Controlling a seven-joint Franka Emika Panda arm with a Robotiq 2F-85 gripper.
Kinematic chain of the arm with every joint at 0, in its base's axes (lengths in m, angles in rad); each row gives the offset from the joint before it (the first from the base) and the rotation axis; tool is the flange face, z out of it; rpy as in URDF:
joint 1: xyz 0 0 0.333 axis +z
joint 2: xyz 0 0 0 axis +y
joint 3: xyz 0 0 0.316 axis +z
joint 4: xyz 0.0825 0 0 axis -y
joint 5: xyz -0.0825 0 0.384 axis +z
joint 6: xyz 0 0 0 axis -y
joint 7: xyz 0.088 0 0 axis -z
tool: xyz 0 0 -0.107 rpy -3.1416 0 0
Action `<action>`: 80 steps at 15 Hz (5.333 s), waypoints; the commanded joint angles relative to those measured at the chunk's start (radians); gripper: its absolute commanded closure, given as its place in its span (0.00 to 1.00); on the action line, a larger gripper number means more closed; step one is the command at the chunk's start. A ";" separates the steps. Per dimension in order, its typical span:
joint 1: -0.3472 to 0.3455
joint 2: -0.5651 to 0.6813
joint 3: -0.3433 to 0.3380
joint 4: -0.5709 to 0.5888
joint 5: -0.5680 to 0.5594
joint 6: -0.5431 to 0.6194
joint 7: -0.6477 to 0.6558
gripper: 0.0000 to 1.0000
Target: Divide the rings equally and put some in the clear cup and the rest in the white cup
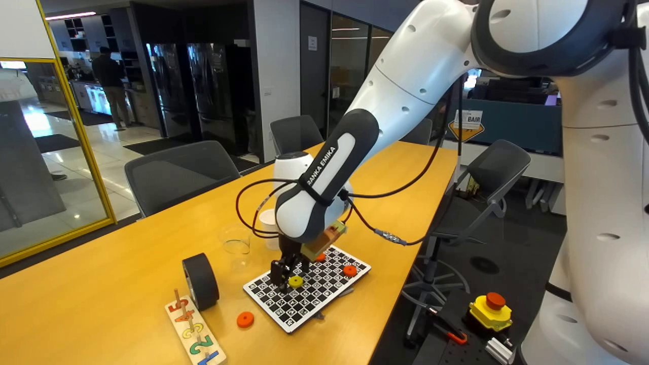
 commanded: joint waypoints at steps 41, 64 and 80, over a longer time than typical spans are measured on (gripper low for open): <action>0.086 0.166 -0.027 0.566 -0.202 -0.146 0.007 0.79; 0.047 -0.183 0.083 0.081 -0.005 -0.220 -0.126 0.00; 0.216 -0.204 0.209 -0.169 -0.399 0.028 -0.240 0.00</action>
